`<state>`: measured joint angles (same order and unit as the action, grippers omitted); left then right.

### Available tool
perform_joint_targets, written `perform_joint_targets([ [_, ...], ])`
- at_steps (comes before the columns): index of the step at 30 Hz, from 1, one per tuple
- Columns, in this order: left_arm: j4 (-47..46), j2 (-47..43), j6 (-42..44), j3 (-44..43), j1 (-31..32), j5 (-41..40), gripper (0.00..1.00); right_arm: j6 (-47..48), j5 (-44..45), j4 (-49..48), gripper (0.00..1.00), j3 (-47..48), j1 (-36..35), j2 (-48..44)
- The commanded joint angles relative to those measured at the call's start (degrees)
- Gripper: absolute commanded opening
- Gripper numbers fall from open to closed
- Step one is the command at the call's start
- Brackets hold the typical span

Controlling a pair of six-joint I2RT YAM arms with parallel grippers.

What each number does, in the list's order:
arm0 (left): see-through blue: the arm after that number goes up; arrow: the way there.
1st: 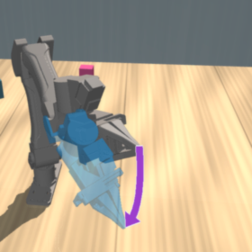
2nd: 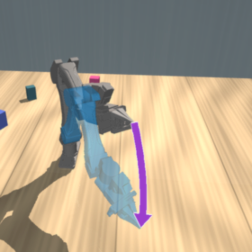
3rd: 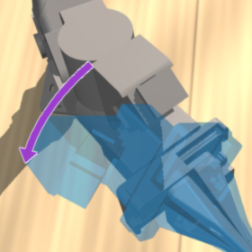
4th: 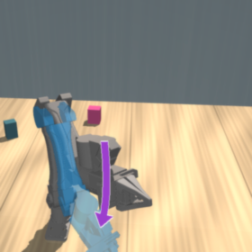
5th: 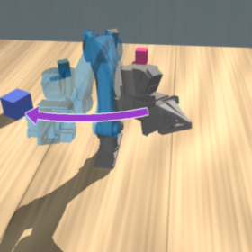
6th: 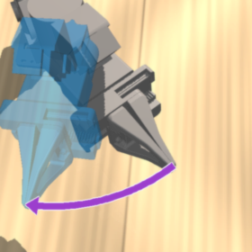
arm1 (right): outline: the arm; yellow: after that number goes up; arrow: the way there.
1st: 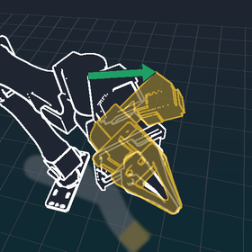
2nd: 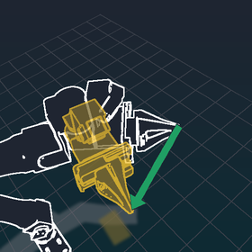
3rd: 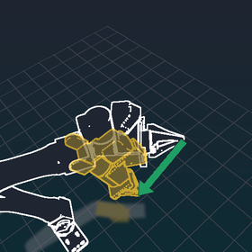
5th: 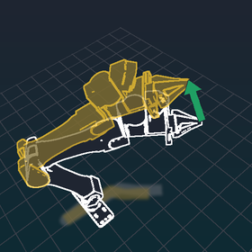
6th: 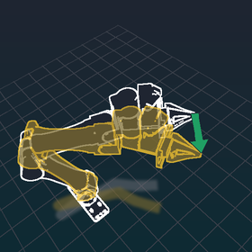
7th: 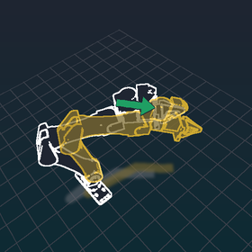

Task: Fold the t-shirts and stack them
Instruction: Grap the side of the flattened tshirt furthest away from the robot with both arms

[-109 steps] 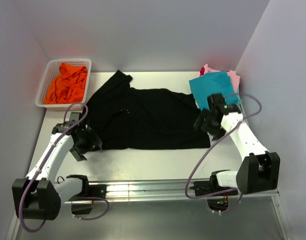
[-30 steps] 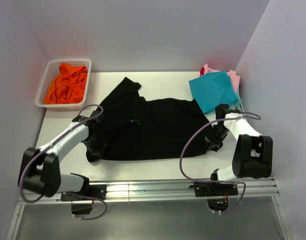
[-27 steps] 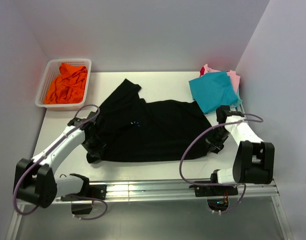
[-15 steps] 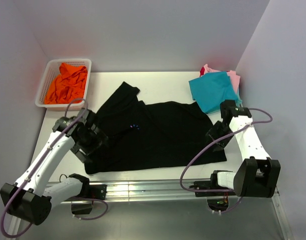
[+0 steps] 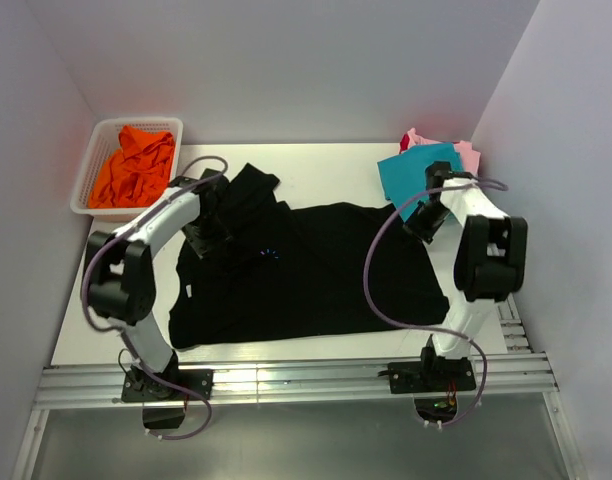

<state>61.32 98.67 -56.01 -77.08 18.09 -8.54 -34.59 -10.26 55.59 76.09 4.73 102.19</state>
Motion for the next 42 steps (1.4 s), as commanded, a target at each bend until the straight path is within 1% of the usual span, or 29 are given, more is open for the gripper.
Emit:
perform_joint_targets([
  [1, -2.3, 4.2, 4.3, -1.4, -0.6, -3.0, 0.43, 2.2, -1.4, -3.7, 0.0, 0.8, -0.4, 4.1],
  [2, -2.4, 4.9, 4.7, -0.6, -0.8, -3.8, 0.35, 2.2, -1.3, -4.2, 0.0, -0.1, -0.4, 4.9],
  [4, -2.4, 6.1, 4.6, 0.7, -1.2, -5.0, 0.31, 2.5, -0.6, -5.8, 0.0, -2.2, -0.4, 6.0],
  [5, -2.3, 6.5, 4.6, 2.0, -1.5, -6.2, 0.25, 2.6, 1.2, -5.8, 0.0, -2.8, -0.3, 6.5],
  [7, -1.3, 7.3, 4.5, 3.2, -2.4, -7.5, 0.24, 2.7, 2.8, -6.1, 0.0, -4.2, -0.3, 7.4],
  [9, 0.2, 7.4, 4.1, 4.7, -3.4, -10.5, 0.25, 2.3, 4.5, -6.8, 0.0, -6.8, 0.0, 7.1],
  [13, 0.8, 6.6, 4.2, 6.8, -6.0, -13.0, 0.27, 1.2, 5.3, -8.5, 0.0, -11.5, 2.0, 5.9],
  [20, -0.4, 7.4, 6.4, 9.7, -9.9, -15.4, 0.27, -0.5, 9.1, -6.4, 0.0, -12.2, 8.6, 4.4],
  [22, -1.1, 7.7, 6.6, 10.9, -11.1, -15.1, 0.27, -0.6, 8.8, -6.2, 0.0, -13.2, 11.1, 4.2],
  [26, -1.3, 7.1, 5.9, 13.5, -12.5, -15.5, 0.27, -1.9, 10.2, -5.3, 0.0, -14.7, 12.0, 2.5],
  [27, -0.9, 6.2, 5.7, 13.4, -12.7, -15.6, 0.26, -1.5, 9.4, -5.8, 0.0, -15.2, 12.0, 1.2],
  [29, 1.9, 4.6, 5.6, 10.6, -12.7, -15.8, 0.27, -1.1, 7.5, -5.6, 0.0, -15.0, 11.6, -0.3],
  [31, 5.2, 2.3, 5.7, 5.9, -12.7, -15.7, 0.29, -0.7, 6.5, -3.7, 0.14, -12.6, 10.8, -1.3],
  [32, 6.9, 2.1, 6.0, -1.2, -12.7, -15.7, 0.36, -0.7, 5.9, -3.0, 0.29, -11.4, 10.2, -2.7],
  [33, 11.1, 2.7, 6.0, -5.5, -12.7, -15.8, 0.39, -0.8, 5.0, -2.2, 0.35, -10.1, 9.9, -3.4],
  [34, 12.8, 3.6, 6.7, -15.3, -12.7, -15.8, 0.47, -1.0, 4.8, -0.1, 0.41, -6.8, 9.3, -4.0],
  [35, 14.5, 4.8, 7.3, -20.3, -12.7, -15.5, 0.53, -1.0, 4.7, 1.1, 0.47, -5.0, 8.2, -5.2],
  [36, 15.9, 7.7, 8.2, -25.2, -12.7, -14.0, 0.56, -0.9, 4.3, 2.1, 0.47, -3.3, 7.6, -5.9],
  [37, 15.9, 9.5, 10.9, -34.5, -12.7, -12.7, 0.63, -0.9, 4.2, 3.8, 0.48, -0.3, 7.1, -6.4],
  [38, 14.6, 11.2, 12.9, -38.3, -12.7, -10.7, 0.69, -0.9, 3.9, 4.4, 0.48, 1.0, 6.6, -7.3],
  [39, 12.6, 13.9, 14.9, -40.9, -12.7, -6.9, 0.72, -1.1, 3.7, 4.8, 0.47, 1.9, 5.9, -7.9],
  [40, 8.5, 15.5, 17.5, -45.0, -12.7, -4.3, 0.74, -1.2, 2.4, 4.8, 0.47, 2.6, 5.6, -8.4],
  [41, 7.4, 17.4, 17.9, -46.9, -12.9, -1.5, 0.76, -1.2, 1.9, 4.7, 0.46, 2.7, 5.5, -9.4],
  [42, 6.0, 21.9, 18.1, -48.4, -13.8, 4.8, 0.76, -1.6, 1.8, 4.8, 0.46, 2.9, 5.2, -9.6],
])
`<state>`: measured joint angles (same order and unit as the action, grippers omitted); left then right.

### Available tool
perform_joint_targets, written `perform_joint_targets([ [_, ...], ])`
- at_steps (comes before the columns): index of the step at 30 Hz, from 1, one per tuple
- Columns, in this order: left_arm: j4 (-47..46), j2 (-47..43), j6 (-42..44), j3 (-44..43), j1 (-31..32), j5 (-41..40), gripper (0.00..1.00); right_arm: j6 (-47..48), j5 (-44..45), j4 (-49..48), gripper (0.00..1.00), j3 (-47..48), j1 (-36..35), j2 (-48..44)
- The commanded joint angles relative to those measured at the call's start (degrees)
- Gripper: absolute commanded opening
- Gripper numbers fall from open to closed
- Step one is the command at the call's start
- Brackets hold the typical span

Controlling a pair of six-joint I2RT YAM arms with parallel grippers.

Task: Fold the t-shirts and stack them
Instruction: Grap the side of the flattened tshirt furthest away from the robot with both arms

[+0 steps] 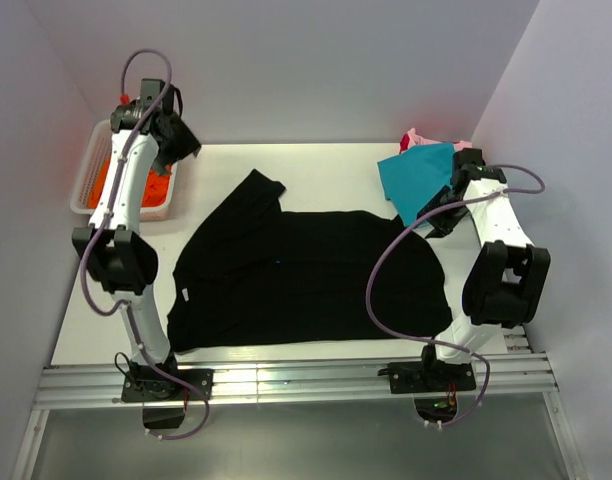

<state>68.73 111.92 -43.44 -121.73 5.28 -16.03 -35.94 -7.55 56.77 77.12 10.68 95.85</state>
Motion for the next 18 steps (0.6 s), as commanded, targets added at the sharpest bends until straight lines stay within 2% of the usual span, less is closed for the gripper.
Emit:
perform_joint_targets([
  [1, -3.6, 11.2, 5.9, -6.8, -1.4, 15.1, 0.76, -0.3, -1.1, 3.6, 0.45, 1.7, -0.9, -3.7],
  [6, -10.6, 27.3, 6.1, -16.2, -1.8, 30.7, 0.76, -0.9, 1.9, 4.7, 0.44, 2.3, -2.0, -5.1],
  [11, -22.3, 35.2, 3.0, -20.8, -1.8, 40.6, 0.76, -2.1, 5.3, 7.6, 0.43, 3.3, -2.9, -7.1],
  [18, -30.8, 40.6, -1.0, -19.7, -1.9, 43.1, 0.78, -3.1, 7.5, 10.4, 0.41, 1.0, -3.3, -9.6],
])
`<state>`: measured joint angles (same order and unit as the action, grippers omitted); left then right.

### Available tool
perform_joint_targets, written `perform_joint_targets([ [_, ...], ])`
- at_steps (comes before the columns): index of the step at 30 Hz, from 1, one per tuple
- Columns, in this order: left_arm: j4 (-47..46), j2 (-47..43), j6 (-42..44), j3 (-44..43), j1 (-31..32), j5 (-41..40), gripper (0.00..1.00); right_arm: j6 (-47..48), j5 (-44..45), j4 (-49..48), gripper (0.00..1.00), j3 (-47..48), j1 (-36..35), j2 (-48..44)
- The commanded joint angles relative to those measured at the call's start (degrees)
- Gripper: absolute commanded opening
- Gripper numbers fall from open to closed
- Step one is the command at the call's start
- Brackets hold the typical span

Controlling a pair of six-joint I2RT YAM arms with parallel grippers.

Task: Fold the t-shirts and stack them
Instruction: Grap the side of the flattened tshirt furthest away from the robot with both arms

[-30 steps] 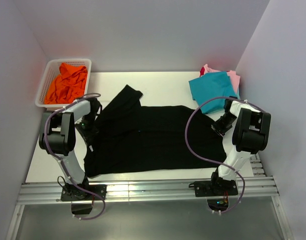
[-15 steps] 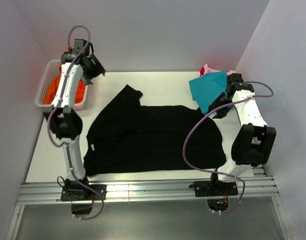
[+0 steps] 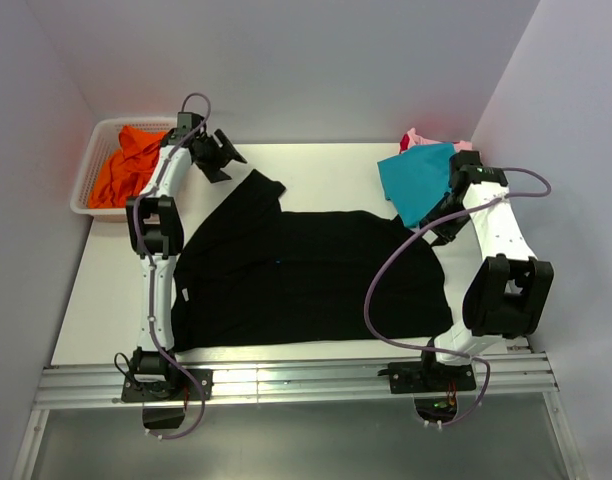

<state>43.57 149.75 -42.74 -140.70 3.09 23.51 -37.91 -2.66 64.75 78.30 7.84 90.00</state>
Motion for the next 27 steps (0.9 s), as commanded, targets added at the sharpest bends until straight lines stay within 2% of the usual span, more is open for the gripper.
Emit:
perform_joint_targets([
  [1, -5.8, 3.3, -1.9, -1.1, 0.2, 3.7, 0.78, -1.3, 4.0, 2.5, 0.41, -1.2, -0.4, -4.3],
  [8, -3.8, 7.7, -0.1, -1.9, 2.8, 0.5, 0.77, -2.5, 3.5, 2.9, 0.4, -4.2, -0.4, -6.1],
  [17, -0.5, 9.3, 1.7, -2.6, 6.7, -5.9, 0.71, -0.7, 4.3, 4.7, 0.4, -1.2, -0.3, -5.2],
  [18, -1.0, 8.2, 1.8, -2.0, 6.7, -7.0, 0.69, -0.5, 4.4, 4.8, 0.4, -1.5, -0.2, -5.2],
  [21, -5.3, 2.4, 1.9, 7.2, 6.2, -10.8, 0.63, 0.5, 4.4, 4.8, 0.39, -2.4, 0.2, -5.5],
  [22, -7.1, 1.4, 2.0, 10.3, 6.0, -11.5, 0.56, 0.7, 4.6, 4.5, 0.39, -2.9, 0.2, -5.8],
  [24, -6.1, 1.7, 2.2, 10.2, 5.6, -13.4, 0.48, 1.3, 4.6, 4.1, 0.37, -4.0, 0.3, -6.3],
  [25, -4.2, 2.4, 2.4, 8.2, 5.5, -13.7, 0.29, 1.5, 4.6, 3.8, 0.35, -4.4, 0.3, -6.6],
  [27, -2.4, 4.2, 2.6, 6.3, 5.2, -14.3, 0.13, 2.0, 4.7, 3.7, 0.34, -5.0, 0.5, -6.4],
])
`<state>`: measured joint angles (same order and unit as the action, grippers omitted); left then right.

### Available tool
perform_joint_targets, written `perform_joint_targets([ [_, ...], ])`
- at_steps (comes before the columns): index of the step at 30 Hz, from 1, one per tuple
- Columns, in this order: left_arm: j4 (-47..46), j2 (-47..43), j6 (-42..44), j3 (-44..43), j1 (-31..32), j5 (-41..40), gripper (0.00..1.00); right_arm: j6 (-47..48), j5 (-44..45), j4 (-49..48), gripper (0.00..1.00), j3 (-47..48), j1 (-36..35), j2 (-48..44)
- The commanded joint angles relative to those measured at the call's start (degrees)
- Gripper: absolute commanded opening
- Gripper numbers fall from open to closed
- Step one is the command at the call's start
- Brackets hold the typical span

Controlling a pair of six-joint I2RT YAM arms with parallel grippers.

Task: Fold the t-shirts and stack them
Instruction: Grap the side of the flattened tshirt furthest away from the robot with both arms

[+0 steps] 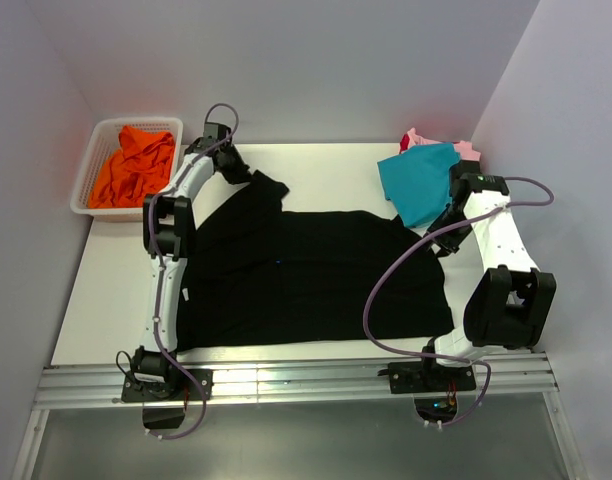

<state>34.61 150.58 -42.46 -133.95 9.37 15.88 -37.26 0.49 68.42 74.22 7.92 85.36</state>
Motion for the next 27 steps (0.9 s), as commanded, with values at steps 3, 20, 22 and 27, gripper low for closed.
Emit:
perform_joint_targets([
  [3, 5.3, 2.3, 2.3, 2.4, -1.3, -6.9, 0.0, 1.9, 1.4, -0.7, 0.33, -0.5, 0.6, -1.1],
  [20, 4.5, -14.8, 5.9, 12.1, -6.2, -11.3, 0.0, 5.5, -1.5, -6.8, 0.45, 29.5, -2.9, 30.5],
  [22, 5.3, -15.1, 5.9, 12.9, -6.2, -11.2, 0.0, 5.5, -1.4, -6.7, 0.44, 32.7, -3.4, 34.3],
  [27, 5.9, -17.7, 7.3, 15.5, -6.2, -10.9, 0.0, 5.2, -0.8, -8.6, 0.44, 30.6, -4.8, 37.1],
])
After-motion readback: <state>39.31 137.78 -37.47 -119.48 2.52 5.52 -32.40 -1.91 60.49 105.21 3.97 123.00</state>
